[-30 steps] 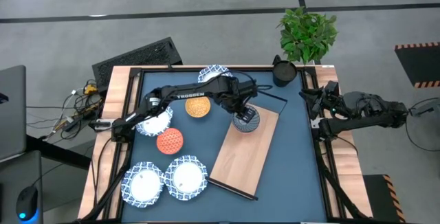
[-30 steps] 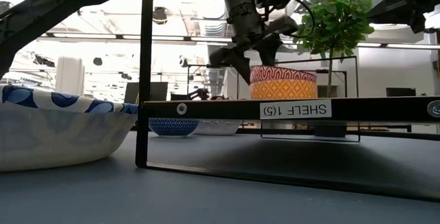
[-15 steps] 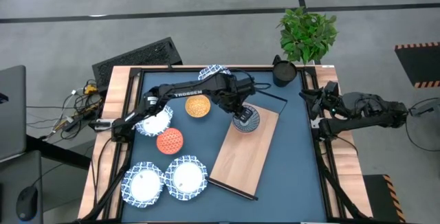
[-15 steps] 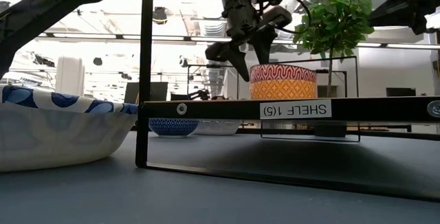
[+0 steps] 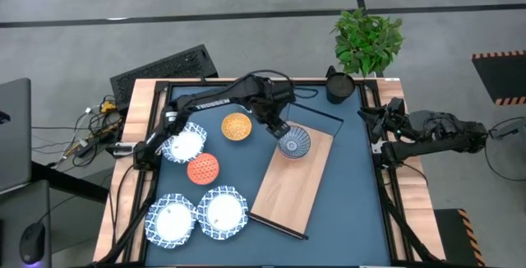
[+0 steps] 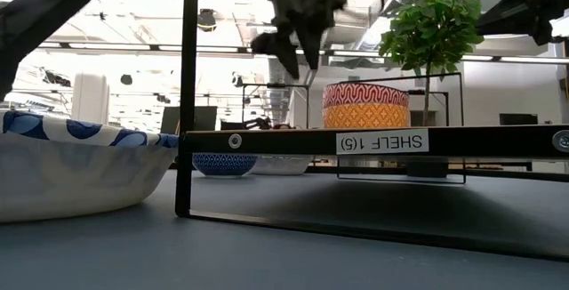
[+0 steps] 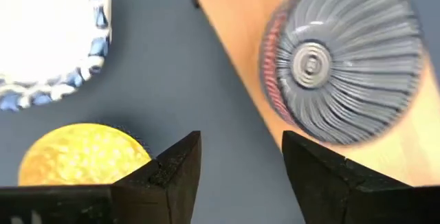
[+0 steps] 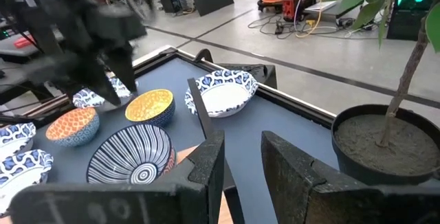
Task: Place and stack bowls onto a shelf
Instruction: Stack the dark blue striped bowl into the light blue patterned bowl
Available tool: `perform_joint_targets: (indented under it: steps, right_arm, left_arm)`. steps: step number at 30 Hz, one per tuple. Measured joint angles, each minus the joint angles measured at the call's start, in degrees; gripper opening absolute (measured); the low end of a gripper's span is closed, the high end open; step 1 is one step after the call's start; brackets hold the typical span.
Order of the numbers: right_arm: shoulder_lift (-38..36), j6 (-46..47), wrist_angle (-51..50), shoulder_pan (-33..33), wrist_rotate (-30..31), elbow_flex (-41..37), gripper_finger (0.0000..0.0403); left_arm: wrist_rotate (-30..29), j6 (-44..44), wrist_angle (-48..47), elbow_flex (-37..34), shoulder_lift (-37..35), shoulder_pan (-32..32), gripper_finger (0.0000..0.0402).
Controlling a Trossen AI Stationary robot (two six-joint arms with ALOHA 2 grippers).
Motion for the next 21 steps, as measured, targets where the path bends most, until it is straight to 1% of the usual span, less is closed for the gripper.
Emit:
perform_joint_targets:
  steps: [3, 5, 8, 10, 11, 12, 15, 18, 21]
  right_arm:
    - [0.00, 0.62, 0.00, -0.02, 0.00, 0.00, 0.0123]
    - [0.00, 0.94, -0.05, -0.01, 0.00, 0.02, 0.0123]
    - [0.00, 1.03, -0.04, -0.02, 0.00, 0.00, 0.0123]
    - [0.00, 1.01, 0.08, -0.02, 0.00, 0.00, 0.0123]
    - [0.00, 1.01, 0.04, -0.01, 0.00, 0.00, 0.0123]
    - [0.00, 1.04, 0.04, -0.02, 0.00, 0.02, 0.0123]
    - [0.00, 2.01, -0.38, -0.01, 0.00, 0.00, 0.0123]
    - [0.00, 2.34, -0.96, 0.00, 0.00, 0.00, 0.0123]
    - [0.00, 2.56, -0.86, -0.02, 0.02, 0.00, 0.0123]
  left_arm:
    - [-1.39, 3.07, 0.53, 0.00, -2.95, -1.33, 0.0159]
    - [-2.63, 4.83, 3.33, -0.55, -4.88, -2.51, 0.0131]
    - [-2.63, 5.73, 9.54, -3.70, -8.12, -4.18, 0.0078]
    - [-1.40, 6.22, 15.45, -7.45, -10.43, -5.06, 0.0037]
    - [-0.65, 5.53, 18.07, -9.83, -11.54, -5.28, 0.0019]
    - [0.23, 4.63, 20.83, -12.78, -12.75, -5.46, 0.0010]
    - [3.42, 2.16, 31.55, -24.25, -16.83, -5.37, 0.0005]
    - [7.49, -1.22, 47.25, -37.33, -21.02, -4.35, 0.0001]
    - [10.96, -4.33, 61.58, -48.01, -24.54, -2.99, 0.0000]
